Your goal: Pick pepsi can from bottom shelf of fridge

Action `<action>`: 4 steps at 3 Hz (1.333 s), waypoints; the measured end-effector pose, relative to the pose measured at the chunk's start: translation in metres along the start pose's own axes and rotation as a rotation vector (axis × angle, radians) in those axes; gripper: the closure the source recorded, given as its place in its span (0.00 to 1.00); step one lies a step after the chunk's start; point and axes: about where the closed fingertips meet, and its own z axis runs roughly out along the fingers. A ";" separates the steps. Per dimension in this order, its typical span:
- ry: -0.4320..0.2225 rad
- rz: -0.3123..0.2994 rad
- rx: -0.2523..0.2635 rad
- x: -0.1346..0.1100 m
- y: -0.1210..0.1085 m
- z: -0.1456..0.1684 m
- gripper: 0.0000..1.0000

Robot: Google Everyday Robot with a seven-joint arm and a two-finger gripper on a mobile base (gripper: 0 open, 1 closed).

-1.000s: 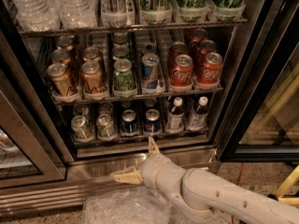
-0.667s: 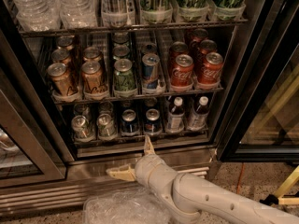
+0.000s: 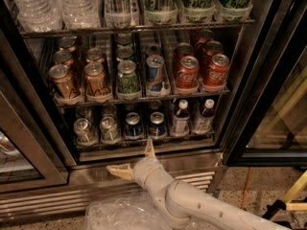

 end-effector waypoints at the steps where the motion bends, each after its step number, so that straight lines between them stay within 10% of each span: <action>1: -0.028 0.019 0.036 -0.002 -0.010 0.011 0.00; 4: -0.073 0.030 0.054 -0.006 -0.010 0.020 0.00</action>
Offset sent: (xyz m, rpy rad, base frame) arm 0.0128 -0.0012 0.0001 0.0242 -0.0145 -0.0311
